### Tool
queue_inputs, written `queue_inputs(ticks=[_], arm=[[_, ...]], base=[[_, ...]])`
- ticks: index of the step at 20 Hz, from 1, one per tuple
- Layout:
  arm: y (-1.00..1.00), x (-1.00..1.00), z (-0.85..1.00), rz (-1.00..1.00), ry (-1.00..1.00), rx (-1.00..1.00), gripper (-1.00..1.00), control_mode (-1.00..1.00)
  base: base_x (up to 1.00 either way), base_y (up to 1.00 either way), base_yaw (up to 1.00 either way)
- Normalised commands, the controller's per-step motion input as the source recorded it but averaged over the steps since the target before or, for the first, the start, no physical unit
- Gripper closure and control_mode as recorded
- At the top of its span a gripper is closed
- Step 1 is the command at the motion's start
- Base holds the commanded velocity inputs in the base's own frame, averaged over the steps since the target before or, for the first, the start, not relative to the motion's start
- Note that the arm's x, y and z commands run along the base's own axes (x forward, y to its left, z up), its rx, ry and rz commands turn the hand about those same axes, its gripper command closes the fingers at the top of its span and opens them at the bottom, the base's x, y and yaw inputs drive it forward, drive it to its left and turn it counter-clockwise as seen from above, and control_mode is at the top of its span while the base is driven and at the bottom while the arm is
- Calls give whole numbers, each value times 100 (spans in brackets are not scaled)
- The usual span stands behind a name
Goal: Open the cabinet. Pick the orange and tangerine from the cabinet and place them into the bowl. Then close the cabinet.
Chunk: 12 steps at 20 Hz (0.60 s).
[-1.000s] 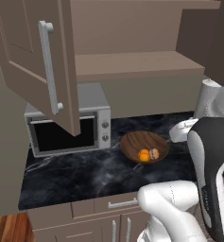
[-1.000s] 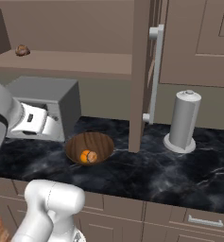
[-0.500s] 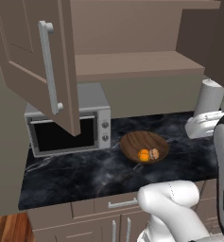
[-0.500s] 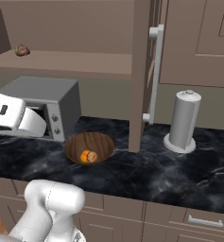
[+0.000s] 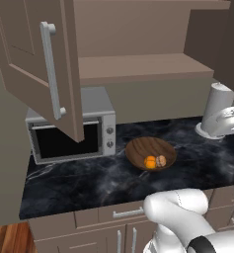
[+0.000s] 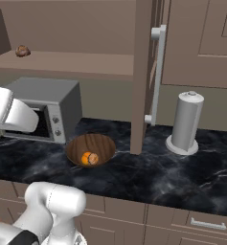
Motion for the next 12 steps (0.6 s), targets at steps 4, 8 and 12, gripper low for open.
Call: queue_inputs(ticks=[4,8,12], arm=[[-17,-11,1,0,-22,0,-100,-100],[-20,-7,0,0,-32,0,-100,-100],[-22,-18,6,0,-13,1,-100,-100]], base=[[0,0,0],[0,0,0],[0,0,0]])
